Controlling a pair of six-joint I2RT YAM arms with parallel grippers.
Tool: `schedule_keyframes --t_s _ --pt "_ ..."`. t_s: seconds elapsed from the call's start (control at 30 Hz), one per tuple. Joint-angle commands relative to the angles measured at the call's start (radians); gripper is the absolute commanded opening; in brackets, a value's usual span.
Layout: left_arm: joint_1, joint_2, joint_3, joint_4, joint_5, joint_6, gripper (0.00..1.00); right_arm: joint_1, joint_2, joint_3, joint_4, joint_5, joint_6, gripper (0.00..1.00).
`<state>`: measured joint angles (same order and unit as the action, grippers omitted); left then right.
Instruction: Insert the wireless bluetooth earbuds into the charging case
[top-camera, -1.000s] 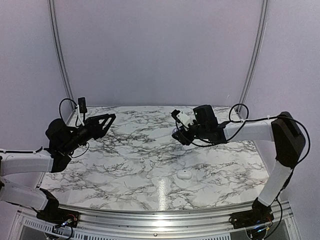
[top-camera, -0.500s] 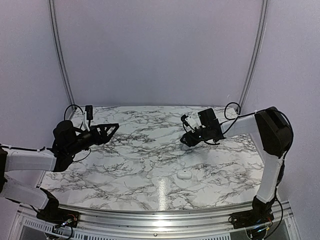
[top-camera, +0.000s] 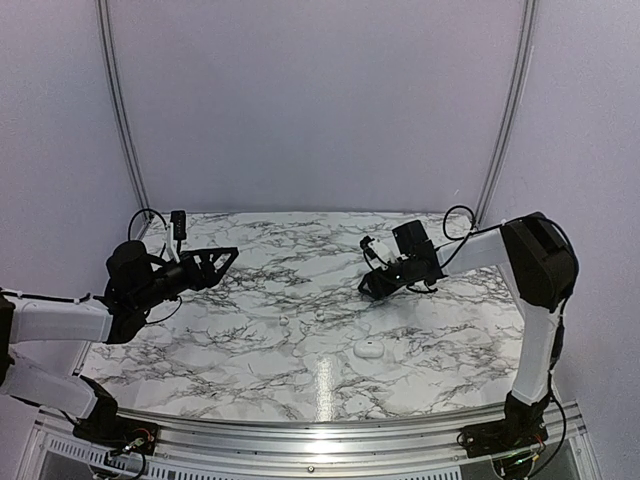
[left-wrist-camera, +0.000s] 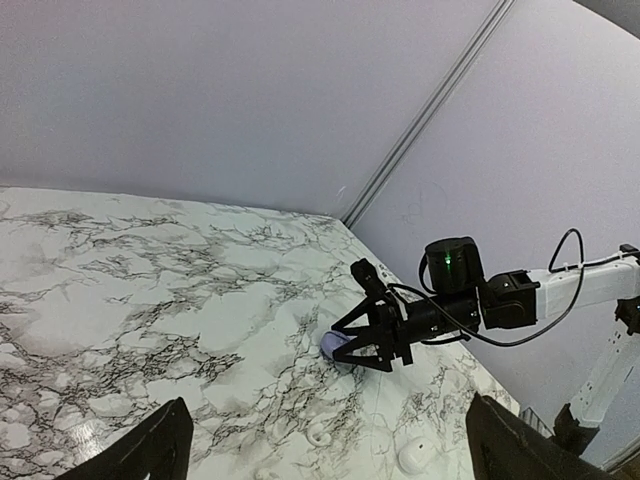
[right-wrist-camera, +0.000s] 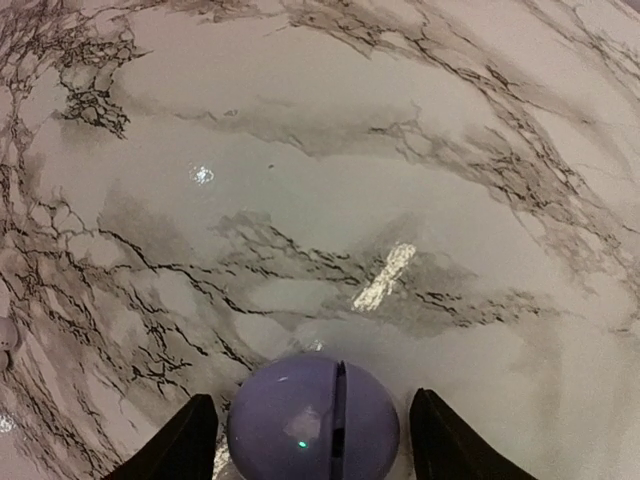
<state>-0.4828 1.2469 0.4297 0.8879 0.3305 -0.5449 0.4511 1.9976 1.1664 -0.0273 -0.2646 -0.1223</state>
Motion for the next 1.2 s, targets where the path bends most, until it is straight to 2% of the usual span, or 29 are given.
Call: schedule_keyframes --t_s 0.0,0.17,0.3,0.37,0.57,0.87,1.17 --pt "0.004 0.002 0.03 -0.01 -0.001 0.014 0.99 -0.009 -0.046 0.038 -0.031 -0.004 0.011 0.72" --pt "0.004 0.008 0.034 -0.009 0.012 0.017 0.99 -0.008 -0.14 0.008 -0.061 -0.057 -0.008 0.79" --pt "0.003 0.011 0.038 -0.009 0.051 0.029 0.99 0.01 -0.276 -0.11 -0.029 -0.17 -0.016 0.8" --pt "-0.004 0.016 0.044 -0.009 0.08 0.041 0.99 0.036 -0.344 -0.181 -0.008 -0.242 -0.026 0.81" --pt "-0.035 0.049 0.07 -0.009 0.125 0.064 0.99 0.164 -0.464 -0.304 -0.039 -0.295 -0.022 0.8" --pt "-0.06 0.071 0.082 -0.009 0.126 0.085 0.99 0.242 -0.485 -0.377 -0.151 -0.052 0.005 0.81" --pt "-0.065 0.083 0.085 -0.007 0.121 0.088 0.99 0.33 -0.405 -0.355 -0.257 0.071 -0.012 0.81"
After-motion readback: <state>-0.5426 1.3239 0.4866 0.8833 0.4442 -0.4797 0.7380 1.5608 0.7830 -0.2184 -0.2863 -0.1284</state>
